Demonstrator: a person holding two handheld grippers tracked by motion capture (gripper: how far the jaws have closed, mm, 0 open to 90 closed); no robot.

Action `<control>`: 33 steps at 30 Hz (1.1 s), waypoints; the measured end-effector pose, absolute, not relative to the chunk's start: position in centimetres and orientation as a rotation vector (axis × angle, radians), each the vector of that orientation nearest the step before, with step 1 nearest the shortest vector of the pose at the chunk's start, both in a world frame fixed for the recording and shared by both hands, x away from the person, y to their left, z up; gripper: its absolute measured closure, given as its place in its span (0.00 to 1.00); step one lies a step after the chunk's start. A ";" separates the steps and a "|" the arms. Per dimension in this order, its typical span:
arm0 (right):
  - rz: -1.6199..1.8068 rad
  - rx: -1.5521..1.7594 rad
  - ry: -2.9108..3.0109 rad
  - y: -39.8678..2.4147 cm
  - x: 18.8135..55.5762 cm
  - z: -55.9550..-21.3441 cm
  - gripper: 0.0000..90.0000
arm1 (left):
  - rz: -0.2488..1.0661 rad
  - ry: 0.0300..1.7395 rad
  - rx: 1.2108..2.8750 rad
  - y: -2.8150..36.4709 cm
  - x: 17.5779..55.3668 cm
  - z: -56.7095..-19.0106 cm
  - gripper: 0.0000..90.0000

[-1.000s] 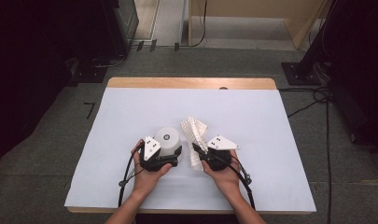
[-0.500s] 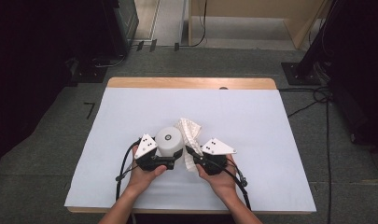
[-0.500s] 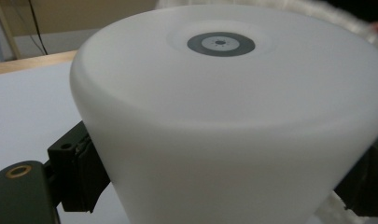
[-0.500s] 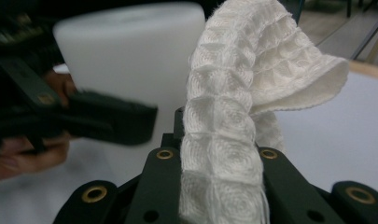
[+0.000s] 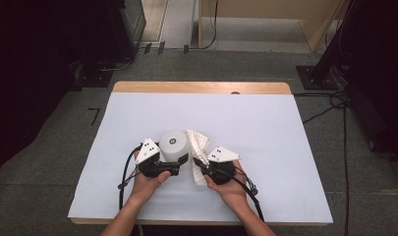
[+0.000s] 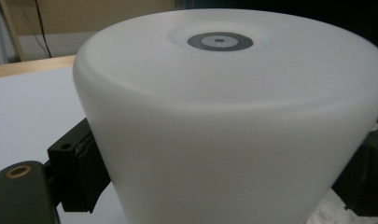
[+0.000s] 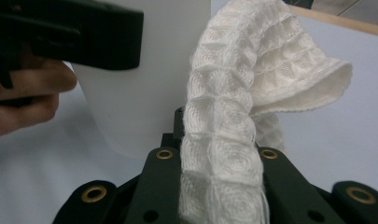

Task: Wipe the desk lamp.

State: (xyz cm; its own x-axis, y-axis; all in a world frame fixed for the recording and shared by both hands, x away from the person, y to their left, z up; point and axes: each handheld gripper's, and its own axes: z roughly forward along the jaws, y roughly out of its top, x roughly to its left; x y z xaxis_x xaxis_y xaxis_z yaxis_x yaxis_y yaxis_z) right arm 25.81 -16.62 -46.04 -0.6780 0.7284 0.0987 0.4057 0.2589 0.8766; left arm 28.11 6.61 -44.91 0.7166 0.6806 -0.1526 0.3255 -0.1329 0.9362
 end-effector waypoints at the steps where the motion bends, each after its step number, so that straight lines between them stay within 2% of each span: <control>1: 1.393 1.040 2.200 -16.6 25.7 -45.8 0.88 | 0.370 0.797 1.740 6.5 28.1 -45.0 0.10; 9: 1.463 0.990 2.073 -17.7 24.8 -43.2 0.89 | 0.399 0.708 1.813 5.1 27.4 -45.1 0.10; 18: 1.405 1.018 2.175 -16.8 25.4 -45.4 0.89 | 0.410 0.739 1.776 6.2 27.7 -44.7 0.10; 28: 1.464 0.987 2.086 -17.8 25.0 -43.2 0.89 | 0.426 0.690 1.823 5.2 27.5 -45.3 0.10; 33: 1.429 0.990 2.140 -17.5 25.3 -44.2 0.89 | 0.458 0.698 1.818 5.5 27.8 -45.2 0.10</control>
